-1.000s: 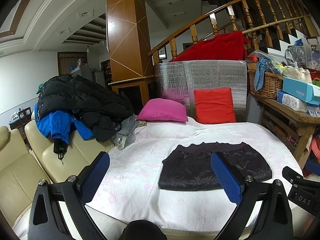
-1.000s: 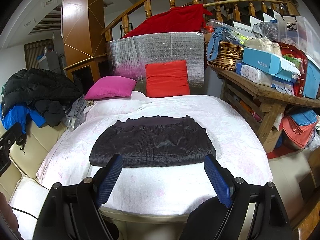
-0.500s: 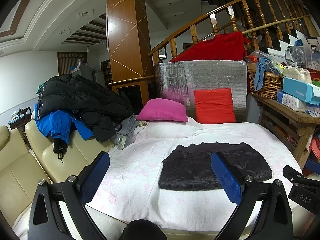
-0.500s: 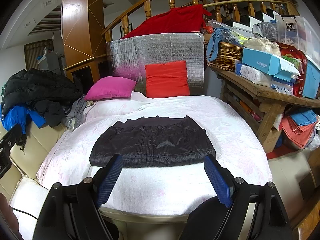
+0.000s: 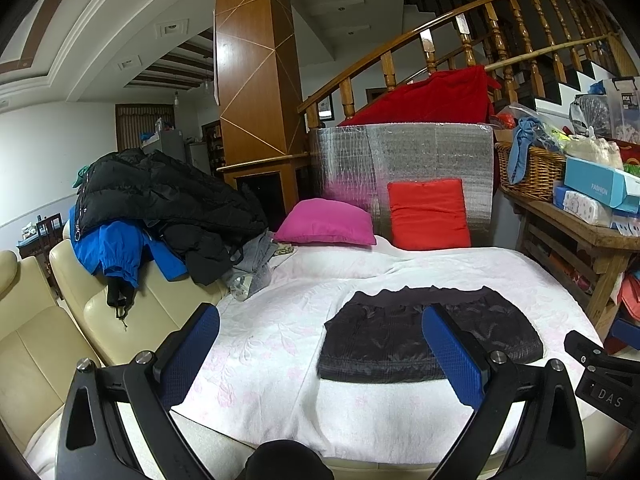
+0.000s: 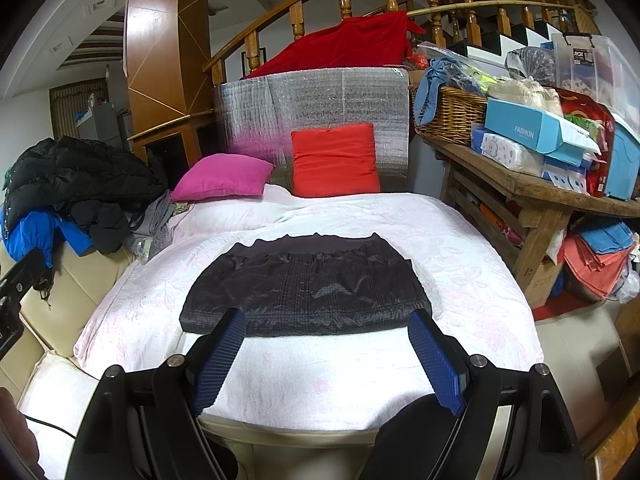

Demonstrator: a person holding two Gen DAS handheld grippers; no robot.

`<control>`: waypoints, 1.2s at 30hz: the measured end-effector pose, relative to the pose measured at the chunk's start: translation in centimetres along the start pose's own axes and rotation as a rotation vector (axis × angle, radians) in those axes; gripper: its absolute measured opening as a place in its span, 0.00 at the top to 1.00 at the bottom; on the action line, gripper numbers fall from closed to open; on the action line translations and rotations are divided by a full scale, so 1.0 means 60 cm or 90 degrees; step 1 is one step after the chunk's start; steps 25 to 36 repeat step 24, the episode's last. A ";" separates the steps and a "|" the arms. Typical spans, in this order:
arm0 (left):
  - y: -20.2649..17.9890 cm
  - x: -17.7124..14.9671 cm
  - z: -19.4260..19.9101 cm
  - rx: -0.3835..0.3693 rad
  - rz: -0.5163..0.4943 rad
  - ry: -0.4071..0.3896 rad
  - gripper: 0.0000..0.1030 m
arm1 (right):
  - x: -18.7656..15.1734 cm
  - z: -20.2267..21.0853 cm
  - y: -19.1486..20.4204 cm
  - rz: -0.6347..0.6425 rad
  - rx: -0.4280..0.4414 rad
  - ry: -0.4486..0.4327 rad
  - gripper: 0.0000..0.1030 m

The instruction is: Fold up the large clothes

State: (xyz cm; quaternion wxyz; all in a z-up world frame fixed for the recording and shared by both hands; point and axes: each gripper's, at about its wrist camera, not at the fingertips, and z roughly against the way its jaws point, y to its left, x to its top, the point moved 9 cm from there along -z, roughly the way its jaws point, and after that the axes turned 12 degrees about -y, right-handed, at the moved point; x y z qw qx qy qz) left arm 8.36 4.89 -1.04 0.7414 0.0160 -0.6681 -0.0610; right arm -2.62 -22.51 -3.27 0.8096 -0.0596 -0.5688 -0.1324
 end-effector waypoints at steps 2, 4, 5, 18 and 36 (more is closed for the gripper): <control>-0.001 0.001 0.000 0.000 0.000 0.000 0.02 | 0.001 0.000 0.002 0.001 0.000 0.000 0.17; 0.000 0.001 0.000 0.001 0.000 -0.001 0.02 | 0.002 0.000 0.004 0.002 0.000 0.000 0.17; 0.000 0.002 0.000 0.000 0.001 0.000 0.02 | 0.002 -0.001 0.005 0.003 0.001 0.001 0.17; 0.001 -0.001 -0.012 -0.002 -0.003 0.007 0.02 | 0.000 -0.022 0.021 0.012 0.009 0.013 0.17; -0.005 0.005 -0.042 -0.041 0.024 0.002 0.02 | -0.003 -0.054 0.026 0.018 0.014 0.026 0.17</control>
